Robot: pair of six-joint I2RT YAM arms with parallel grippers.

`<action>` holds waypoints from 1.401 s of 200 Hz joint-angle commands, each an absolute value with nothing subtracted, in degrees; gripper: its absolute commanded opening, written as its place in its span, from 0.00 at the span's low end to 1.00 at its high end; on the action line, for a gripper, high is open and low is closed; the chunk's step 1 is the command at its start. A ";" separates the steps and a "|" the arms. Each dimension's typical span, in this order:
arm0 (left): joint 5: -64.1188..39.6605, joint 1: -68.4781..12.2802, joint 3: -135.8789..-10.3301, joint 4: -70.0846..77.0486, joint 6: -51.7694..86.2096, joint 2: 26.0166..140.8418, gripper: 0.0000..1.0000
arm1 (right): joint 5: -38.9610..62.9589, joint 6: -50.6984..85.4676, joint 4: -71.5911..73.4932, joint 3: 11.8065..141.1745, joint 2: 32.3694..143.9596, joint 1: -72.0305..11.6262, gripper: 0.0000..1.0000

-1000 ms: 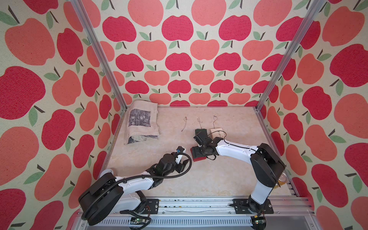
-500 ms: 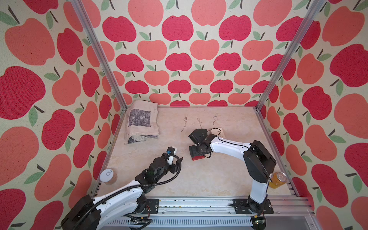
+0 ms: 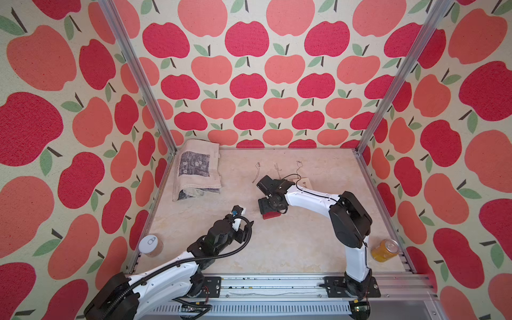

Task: Take the necklace out of the lift-off lid jewelry box
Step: Move the jewelry box to the center of the board.

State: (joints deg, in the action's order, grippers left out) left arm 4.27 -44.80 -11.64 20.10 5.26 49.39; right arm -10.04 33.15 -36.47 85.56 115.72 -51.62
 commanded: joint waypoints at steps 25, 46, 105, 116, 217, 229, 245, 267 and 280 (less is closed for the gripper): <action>3.78 -44.60 -14.66 15.26 5.71 47.44 0.69 | -7.24 35.17 -42.66 91.11 124.70 -50.24 0.82; 4.21 -44.56 -14.58 14.61 5.89 46.23 0.69 | -6.73 36.65 -42.79 94.49 126.79 -49.45 0.82; 4.39 -44.56 -14.41 12.14 6.49 42.74 0.70 | -7.16 37.64 -46.19 107.89 133.77 -48.48 0.84; 4.55 -44.60 -14.14 12.19 6.59 42.46 0.70 | -7.21 38.49 -46.94 110.84 135.50 -48.26 0.85; 4.84 -44.03 -15.44 11.87 7.80 45.27 0.72 | -5.29 39.67 -48.55 124.78 144.33 -45.57 0.86; 4.70 -44.04 -15.72 12.04 7.82 45.90 0.72 | -4.20 38.96 -47.63 124.97 143.93 -45.53 0.86; 4.40 -43.95 -16.04 12.61 7.73 46.77 0.73 | -3.40 37.85 -47.51 126.66 143.78 -45.53 0.86; 4.39 -43.95 -16.83 12.55 7.65 47.76 0.73 | -4.32 36.43 -49.93 131.03 143.93 -45.53 0.88; 4.31 -43.86 -17.19 12.32 7.57 48.03 0.74 | -4.60 35.66 -50.35 132.37 143.46 -45.50 0.92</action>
